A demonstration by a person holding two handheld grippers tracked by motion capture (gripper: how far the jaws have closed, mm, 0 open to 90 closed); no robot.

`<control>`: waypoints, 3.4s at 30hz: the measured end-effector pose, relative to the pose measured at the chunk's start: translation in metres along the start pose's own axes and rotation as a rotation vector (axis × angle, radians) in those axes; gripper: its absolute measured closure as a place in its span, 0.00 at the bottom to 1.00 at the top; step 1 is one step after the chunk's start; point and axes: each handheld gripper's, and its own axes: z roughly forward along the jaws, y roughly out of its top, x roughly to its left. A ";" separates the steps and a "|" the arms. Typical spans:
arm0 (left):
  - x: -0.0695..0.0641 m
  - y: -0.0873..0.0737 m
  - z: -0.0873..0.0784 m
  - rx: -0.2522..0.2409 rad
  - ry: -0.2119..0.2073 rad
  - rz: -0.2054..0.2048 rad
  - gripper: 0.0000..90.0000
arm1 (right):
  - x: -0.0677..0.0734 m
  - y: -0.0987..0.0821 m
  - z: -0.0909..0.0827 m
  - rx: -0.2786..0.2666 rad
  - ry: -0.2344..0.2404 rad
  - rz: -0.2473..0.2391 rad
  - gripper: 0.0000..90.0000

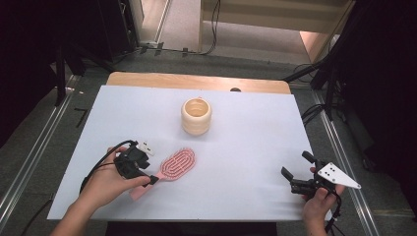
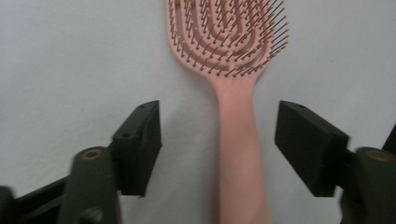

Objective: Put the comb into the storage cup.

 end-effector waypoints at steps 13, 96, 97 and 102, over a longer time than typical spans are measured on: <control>-0.010 0.007 0.010 0.090 0.082 -0.046 0.11 | 0.000 0.000 0.000 0.000 0.001 0.001 0.00; -0.027 0.035 0.036 0.301 0.146 -0.040 0.80 | -0.003 -0.001 0.000 -0.004 -0.015 0.034 0.00; -0.027 0.035 0.036 0.298 0.146 -0.042 0.80 | -0.003 -0.001 0.000 -0.005 -0.015 0.036 0.00; -0.025 0.031 0.034 0.270 0.137 -0.054 0.80 | -0.003 -0.001 0.000 -0.003 -0.017 0.036 0.00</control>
